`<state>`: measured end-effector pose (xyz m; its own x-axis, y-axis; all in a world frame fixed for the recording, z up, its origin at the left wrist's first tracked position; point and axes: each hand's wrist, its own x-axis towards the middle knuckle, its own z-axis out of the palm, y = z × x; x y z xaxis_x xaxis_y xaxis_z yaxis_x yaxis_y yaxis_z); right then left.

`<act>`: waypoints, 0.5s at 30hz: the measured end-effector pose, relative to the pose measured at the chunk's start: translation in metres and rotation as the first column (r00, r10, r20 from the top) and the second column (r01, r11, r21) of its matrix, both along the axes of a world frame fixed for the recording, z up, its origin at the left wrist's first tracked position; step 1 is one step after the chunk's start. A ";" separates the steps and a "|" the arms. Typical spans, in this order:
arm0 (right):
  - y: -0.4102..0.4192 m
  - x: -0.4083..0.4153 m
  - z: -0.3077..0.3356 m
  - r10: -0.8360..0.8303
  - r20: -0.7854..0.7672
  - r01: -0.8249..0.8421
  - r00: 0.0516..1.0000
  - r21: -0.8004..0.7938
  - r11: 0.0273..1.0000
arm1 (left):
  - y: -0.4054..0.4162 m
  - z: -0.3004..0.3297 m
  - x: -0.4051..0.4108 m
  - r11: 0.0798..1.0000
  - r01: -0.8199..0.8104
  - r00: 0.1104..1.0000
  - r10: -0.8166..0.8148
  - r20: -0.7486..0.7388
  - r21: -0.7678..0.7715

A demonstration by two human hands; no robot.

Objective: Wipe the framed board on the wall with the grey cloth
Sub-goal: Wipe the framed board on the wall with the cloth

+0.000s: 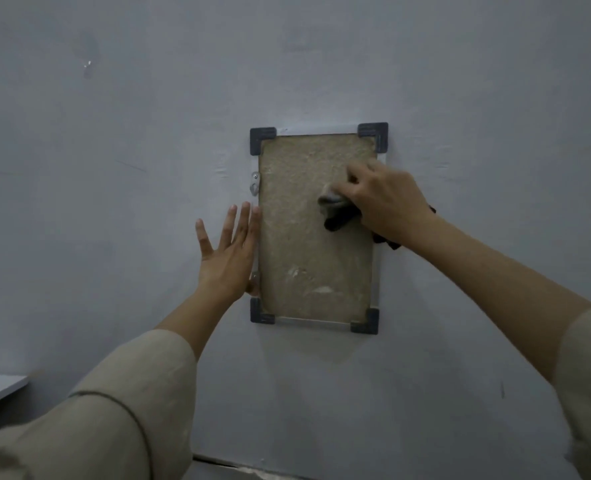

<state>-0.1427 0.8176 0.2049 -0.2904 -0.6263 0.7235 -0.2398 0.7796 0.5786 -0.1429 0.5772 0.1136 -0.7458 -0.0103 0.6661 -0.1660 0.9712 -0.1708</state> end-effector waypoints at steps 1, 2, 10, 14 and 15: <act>-0.003 0.000 0.000 -0.010 0.007 0.010 1.000 -0.084 0.996 | 0.000 0.000 0.001 1.000 0.003 1.000 -0.003 0.002 0.004; -0.006 0.001 -0.006 -0.006 0.010 0.007 1.000 -0.104 0.995 | 0.000 0.000 0.001 1.000 0.007 1.000 -0.007 0.003 0.007; -0.006 0.001 -0.047 0.082 0.079 -0.108 0.993 0.409 0.906 | 0.000 -0.001 0.000 1.000 -0.002 1.000 0.002 0.002 -0.012; -0.005 -0.004 0.001 0.007 -0.047 -0.004 0.999 0.048 0.999 | -0.001 -0.001 -0.001 1.000 0.003 1.000 -0.003 -0.002 -0.006; -0.008 -0.004 0.004 -0.004 -0.027 0.003 1.000 -0.049 0.999 | -0.001 -0.001 -0.001 1.000 0.006 1.000 -0.006 -0.002 -0.003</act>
